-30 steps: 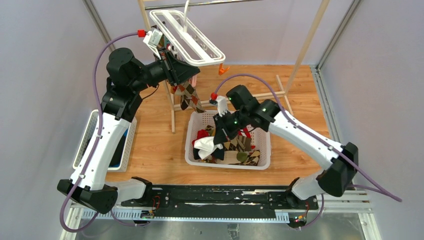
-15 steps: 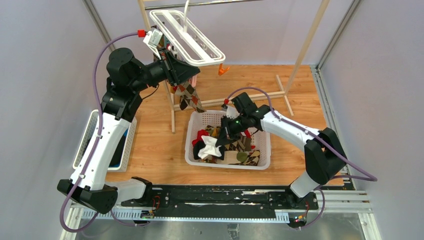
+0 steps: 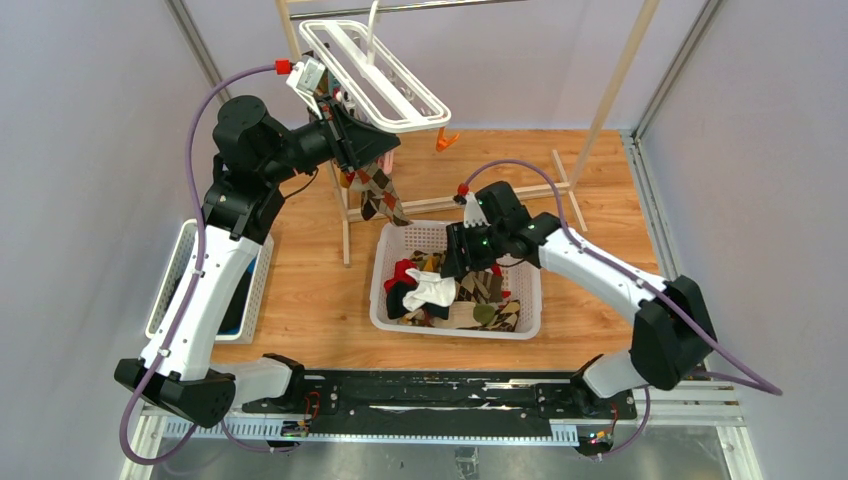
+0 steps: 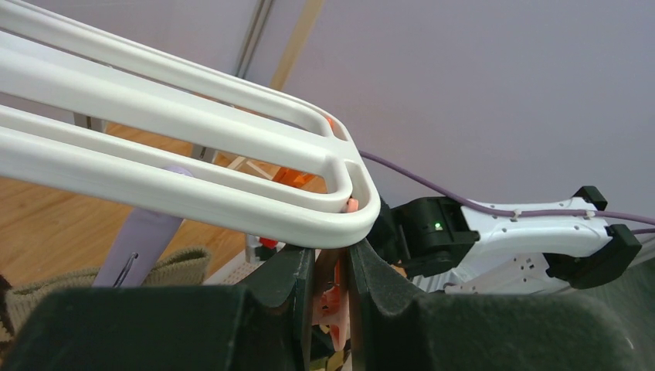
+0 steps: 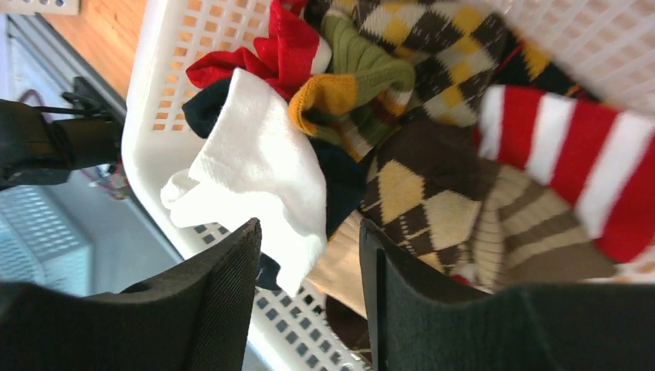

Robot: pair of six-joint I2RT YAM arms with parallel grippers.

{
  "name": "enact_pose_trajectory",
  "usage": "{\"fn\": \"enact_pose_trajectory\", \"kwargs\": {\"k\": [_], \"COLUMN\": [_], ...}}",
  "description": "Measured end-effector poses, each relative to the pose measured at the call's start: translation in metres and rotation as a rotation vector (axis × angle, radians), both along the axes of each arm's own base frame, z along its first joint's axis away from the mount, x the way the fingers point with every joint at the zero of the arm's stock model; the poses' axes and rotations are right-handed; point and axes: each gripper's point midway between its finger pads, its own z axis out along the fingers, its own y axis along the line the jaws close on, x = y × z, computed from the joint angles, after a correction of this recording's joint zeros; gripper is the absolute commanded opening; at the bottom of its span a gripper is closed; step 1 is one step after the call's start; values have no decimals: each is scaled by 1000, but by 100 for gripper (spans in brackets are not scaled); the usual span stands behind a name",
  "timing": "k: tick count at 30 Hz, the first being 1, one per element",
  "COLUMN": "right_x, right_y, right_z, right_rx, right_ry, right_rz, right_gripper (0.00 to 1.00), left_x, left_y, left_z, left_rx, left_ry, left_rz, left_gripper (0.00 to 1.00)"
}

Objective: Clip the socks to the hanger
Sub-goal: Adjust the sock at the bin, then pick up the sock from the bin.

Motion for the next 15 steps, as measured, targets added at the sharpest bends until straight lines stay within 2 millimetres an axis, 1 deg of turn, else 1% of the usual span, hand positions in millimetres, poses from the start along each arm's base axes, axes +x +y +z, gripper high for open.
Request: {"fn": "enact_pose_trajectory", "kwargs": {"k": [3, 6, 9, 12, 15], "right_x": [7, 9, 10, 10, -3], "right_y": [-8, -10, -9, -6, -1], "right_z": [17, 30, 32, 32, 34], "right_rx": [-22, -33, -46, -49, -32], "right_ry": [-170, -295, -380, -484, -604], "right_rz": [57, 126, 207, 296, 394], "right_gripper": [52, 52, 52, 55, 56], "left_x": [-1, -1, -1, -1, -1], "left_y": [0, 0, -1, -1, -1], "left_z": [0, 1, 1, 1, 1], "left_rx": [-2, -5, -7, -7, -7], "left_ry": [2, 3, 5, 5, 5], "left_rz": [-3, -5, -6, -6, -7], "left_gripper": [0, 0, 0, 0, 0]}}
